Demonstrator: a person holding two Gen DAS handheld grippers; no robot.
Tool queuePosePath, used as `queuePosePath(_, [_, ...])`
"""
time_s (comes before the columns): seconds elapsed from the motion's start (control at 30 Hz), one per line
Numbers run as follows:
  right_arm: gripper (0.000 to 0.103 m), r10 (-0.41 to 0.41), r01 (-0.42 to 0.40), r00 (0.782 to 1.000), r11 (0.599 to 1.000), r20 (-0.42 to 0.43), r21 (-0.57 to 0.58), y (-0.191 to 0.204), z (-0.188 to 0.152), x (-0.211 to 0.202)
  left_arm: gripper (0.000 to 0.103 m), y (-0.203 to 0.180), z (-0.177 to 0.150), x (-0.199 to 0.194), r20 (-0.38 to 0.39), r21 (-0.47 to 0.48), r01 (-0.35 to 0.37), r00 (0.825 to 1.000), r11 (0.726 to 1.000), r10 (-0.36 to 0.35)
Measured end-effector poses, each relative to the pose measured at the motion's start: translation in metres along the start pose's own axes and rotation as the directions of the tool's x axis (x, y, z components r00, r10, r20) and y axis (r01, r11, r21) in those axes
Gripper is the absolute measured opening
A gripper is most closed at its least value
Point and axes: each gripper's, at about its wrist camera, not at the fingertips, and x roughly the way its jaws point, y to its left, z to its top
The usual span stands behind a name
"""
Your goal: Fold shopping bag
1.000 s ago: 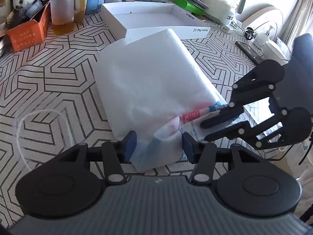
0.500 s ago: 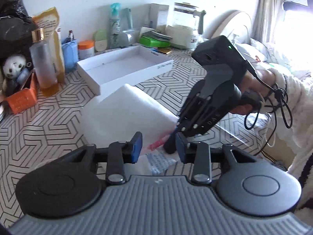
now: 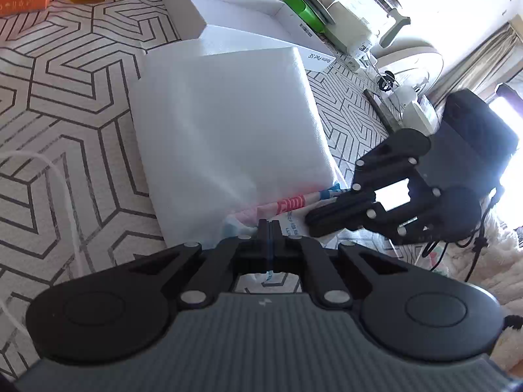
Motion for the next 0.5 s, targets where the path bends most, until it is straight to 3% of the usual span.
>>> queuePosePath(0.07, [0.026,-0.115,0.117,0.993,0.963,0.021,-0.245,0.035,-0.007,-0.008,0.003,-0.009,0.001,0.003,-0.009,0.010,-0.015,1.000,1.000,0.015])
queuePosePath(0.13, [0.026,-0.207,0.210,0.977,0.864,0.057,-0.458,0.066,-0.015,-0.013,0.003,-0.015,0.003,0.005,-0.020,0.013,-0.020,1.000,1.000,0.020])
queuePosePath(0.23, [0.026,-0.277,0.243,0.960,0.733,0.047,-0.635,0.091,-0.028,-0.010,0.003,-0.016,0.007,0.010,-0.039,-0.009,-0.004,0.999,1.000,0.004])
queuePosePath(0.33, [0.026,-0.376,0.269,0.925,0.568,0.046,-0.778,0.102,-0.037,0.001,0.003,-0.018,0.011,0.015,-0.053,-0.033,0.013,0.998,0.999,-0.015])
queuePosePath(0.43, [0.028,-0.426,0.244,0.904,0.469,0.024,-0.849,0.102,-0.039,0.020,0.003,-0.012,0.014,0.016,-0.059,-0.042,0.019,0.998,0.999,-0.022])
queuePosePath(0.5, [0.034,-0.427,0.225,0.904,0.430,0.023,-0.874,0.100,-0.041,0.027,0.003,-0.015,0.014,0.018,-0.059,-0.043,0.016,0.998,0.999,-0.019])
